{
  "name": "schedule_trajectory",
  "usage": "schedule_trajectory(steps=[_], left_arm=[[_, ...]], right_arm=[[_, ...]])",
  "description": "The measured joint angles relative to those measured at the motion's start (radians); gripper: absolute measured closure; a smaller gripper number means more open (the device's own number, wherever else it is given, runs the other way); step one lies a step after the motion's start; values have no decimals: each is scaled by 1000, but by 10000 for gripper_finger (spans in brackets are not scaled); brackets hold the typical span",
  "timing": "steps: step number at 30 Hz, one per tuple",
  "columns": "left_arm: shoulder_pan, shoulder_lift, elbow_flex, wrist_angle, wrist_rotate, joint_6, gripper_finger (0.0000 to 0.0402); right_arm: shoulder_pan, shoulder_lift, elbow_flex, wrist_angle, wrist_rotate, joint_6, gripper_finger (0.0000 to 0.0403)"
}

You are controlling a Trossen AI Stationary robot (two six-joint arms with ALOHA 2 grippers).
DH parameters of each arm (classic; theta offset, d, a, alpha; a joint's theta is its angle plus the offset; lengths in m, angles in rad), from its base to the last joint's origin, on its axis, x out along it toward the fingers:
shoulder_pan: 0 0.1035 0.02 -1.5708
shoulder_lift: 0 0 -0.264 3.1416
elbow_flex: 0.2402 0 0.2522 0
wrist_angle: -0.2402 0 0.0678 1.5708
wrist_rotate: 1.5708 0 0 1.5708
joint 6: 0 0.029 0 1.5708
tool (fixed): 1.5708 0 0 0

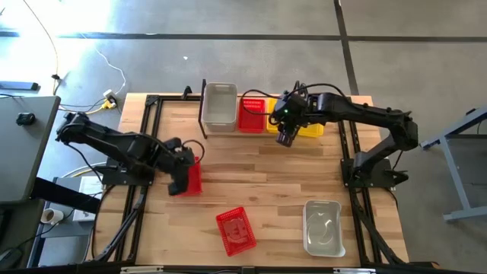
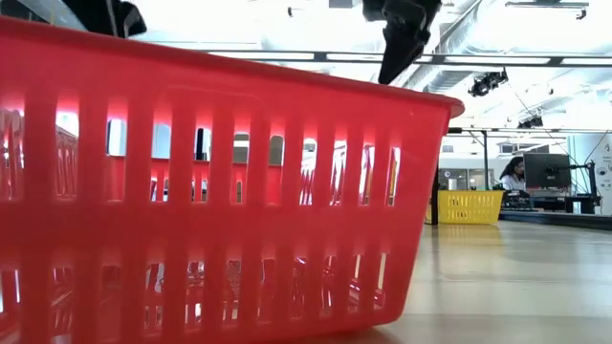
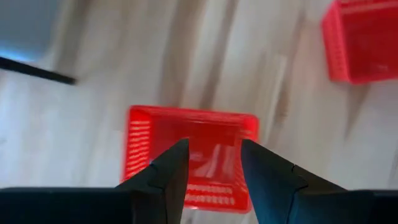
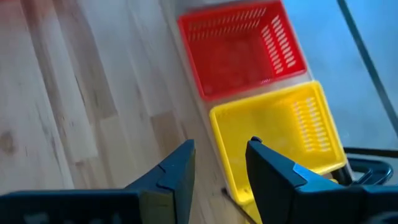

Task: Stack baskets on shelf by color
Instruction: Stack the left red bin on top of the red bin

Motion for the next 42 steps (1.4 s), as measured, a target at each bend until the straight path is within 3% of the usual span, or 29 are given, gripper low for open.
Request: schedule_trajectory(steps=[13,34,42], left_arm=[[-89,-4,-248,241,149,-17,266],[-122,7,-491,496,158,-124,266],[-122,51,-517,537,158,-124,270]], right_arm=[[10,0,17,2,12,119,274],[10,0,16,3,11,180,274],[10,0,15,3,11,206,274]])
